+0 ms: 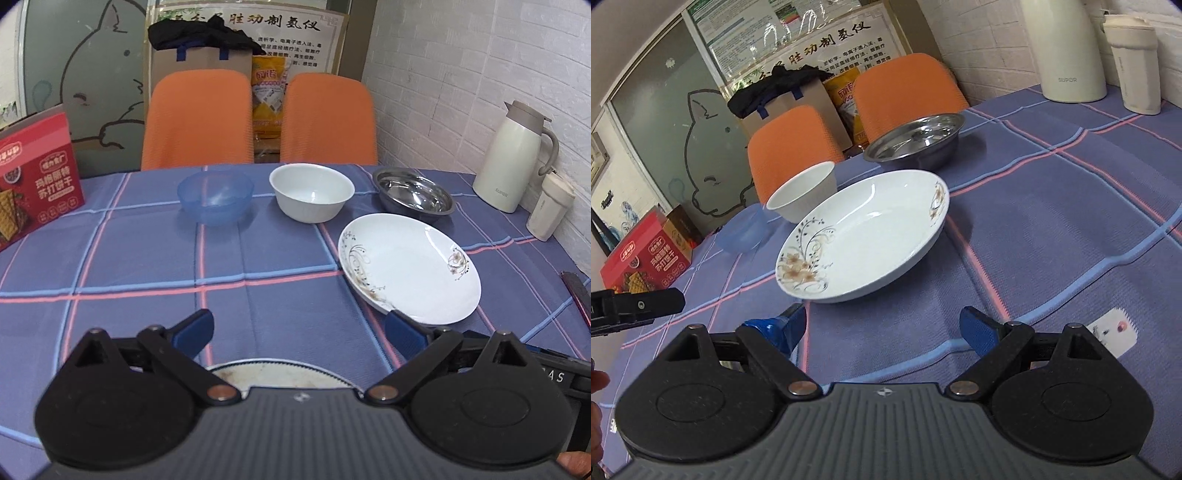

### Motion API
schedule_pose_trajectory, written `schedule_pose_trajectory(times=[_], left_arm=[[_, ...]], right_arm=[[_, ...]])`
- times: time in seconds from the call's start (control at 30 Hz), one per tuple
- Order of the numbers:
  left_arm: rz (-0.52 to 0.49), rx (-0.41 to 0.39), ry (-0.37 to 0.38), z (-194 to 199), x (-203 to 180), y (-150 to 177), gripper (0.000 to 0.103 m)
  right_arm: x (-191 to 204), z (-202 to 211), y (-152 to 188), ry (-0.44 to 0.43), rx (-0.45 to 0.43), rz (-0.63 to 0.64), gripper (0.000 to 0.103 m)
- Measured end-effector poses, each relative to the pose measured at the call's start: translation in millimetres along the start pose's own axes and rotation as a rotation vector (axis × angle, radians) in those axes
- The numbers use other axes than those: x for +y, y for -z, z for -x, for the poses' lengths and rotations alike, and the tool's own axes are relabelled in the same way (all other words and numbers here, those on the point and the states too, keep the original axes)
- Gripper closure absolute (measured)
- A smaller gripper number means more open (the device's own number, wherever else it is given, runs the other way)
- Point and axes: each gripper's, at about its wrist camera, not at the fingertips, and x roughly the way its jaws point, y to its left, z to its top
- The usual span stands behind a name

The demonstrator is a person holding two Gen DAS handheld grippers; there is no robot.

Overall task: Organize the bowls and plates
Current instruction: 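Move the right tool to the floral white plate and grip its rim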

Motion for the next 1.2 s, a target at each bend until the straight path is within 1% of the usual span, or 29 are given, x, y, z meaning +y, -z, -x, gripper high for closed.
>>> schedule_pose_trajectory(times=[0.07,0.2,0.3,0.43,0.57,0.67,0.7,0.87,0.9,1.0,1.1,1.2], left_arm=[[-0.008,0.019,0.014,-9.7,-3.7,-6.4,0.005],[-0.015,0.051,0.072,-31.2,-11.4,-21.4,0.005],[-0.017,0.072,0.113,-54.1,-19.7,-36.6,0.005],[-0.009,0.112,0.137,-90.6,-29.9,-52.9,0.005],[0.039,0.176,0.158,-123.9,-30.4,-59.0,0.005],[0.047,0.196,0.127,-139.7,-31.0,-57.9,0.005],[0.043,0.202,0.116,-144.2,-31.2,-57.5,0.005],[0.024,0.213,0.078,-156.8,-34.8,-51.8,0.005],[0.012,0.202,0.065,-157.9,-35.5,-50.4,0.005],[-0.032,0.189,0.028,-160.1,-40.9,-48.1,0.005],[-0.066,0.187,0.01,-161.5,-44.4,-46.4,0.005],[-0.078,0.192,0.001,-163.1,-47.2,-46.9,0.005]], right_arm=[[-5.8,-2.1,-7.1,0.009,-0.012,0.001,0.026],[-12.1,-11.4,-26.1,0.022,-0.039,0.018,0.026],[-9.9,-27.2,-46.1,0.043,-0.056,0.071,0.026],[-6.1,-60.4,-69.1,0.108,-0.037,0.155,0.026],[-6.1,-83.0,-70.5,0.136,0.012,0.193,0.026],[-7.9,-89.9,-63.7,0.116,0.043,0.195,0.026],[-7.2,-90.6,-61.3,0.113,0.039,0.205,0.026],[2.7,-94.7,-56.0,0.139,0.028,0.3,0.023],[4.1,-95.9,-54.3,0.143,0.024,0.33,0.023],[2.5,-95.6,-53.6,0.122,0.013,0.335,0.022],[2.5,-95.4,-54.7,0.119,0.016,0.34,0.021],[3.2,-94.5,-54.2,0.119,0.019,0.346,0.021]])
